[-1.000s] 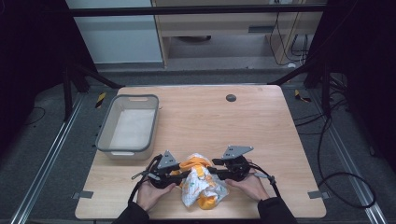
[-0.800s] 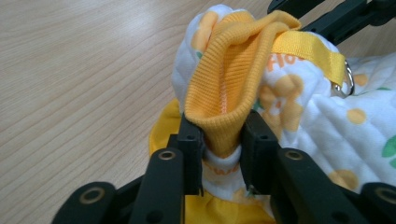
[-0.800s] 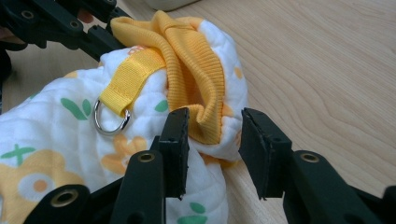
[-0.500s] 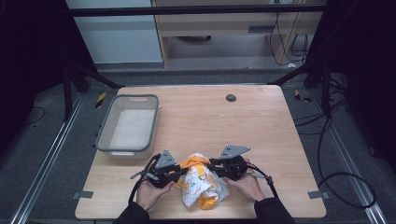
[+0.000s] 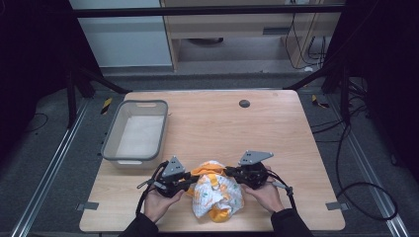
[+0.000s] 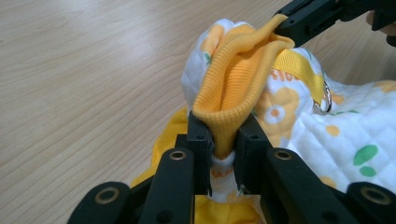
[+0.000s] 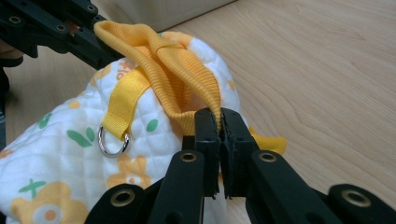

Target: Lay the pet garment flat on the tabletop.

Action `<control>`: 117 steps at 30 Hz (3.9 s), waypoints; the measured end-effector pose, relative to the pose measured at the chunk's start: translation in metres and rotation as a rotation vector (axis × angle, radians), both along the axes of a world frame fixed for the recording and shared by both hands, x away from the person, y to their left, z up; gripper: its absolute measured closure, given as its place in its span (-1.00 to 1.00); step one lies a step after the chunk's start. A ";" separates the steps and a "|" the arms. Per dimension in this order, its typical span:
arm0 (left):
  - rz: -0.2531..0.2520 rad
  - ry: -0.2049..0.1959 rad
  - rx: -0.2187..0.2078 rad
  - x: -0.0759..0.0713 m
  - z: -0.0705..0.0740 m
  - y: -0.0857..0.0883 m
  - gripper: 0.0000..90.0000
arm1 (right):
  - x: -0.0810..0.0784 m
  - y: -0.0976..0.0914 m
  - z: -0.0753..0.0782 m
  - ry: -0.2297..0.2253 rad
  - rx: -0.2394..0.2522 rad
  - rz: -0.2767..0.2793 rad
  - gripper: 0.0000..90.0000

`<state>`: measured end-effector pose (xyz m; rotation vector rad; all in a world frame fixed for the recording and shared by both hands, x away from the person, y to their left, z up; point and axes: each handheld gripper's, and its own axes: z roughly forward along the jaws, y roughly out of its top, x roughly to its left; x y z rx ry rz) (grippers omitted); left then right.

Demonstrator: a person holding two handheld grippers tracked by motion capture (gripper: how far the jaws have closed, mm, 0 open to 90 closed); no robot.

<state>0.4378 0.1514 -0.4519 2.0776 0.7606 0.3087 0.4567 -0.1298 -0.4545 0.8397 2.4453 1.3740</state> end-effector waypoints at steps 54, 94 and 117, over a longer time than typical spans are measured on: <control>0.136 -0.195 -0.108 0.033 0.084 -0.046 0.74 | 0.000 -0.030 0.076 -0.196 0.145 -0.340 0.92; 0.256 -0.194 -0.063 0.052 0.077 -0.003 -0.07 | 0.015 -0.063 0.074 -0.198 0.068 -0.461 0.32; 0.228 -0.084 0.050 0.032 0.009 -0.002 -0.07 | -0.023 -0.048 0.010 -0.045 -0.002 -0.315 0.23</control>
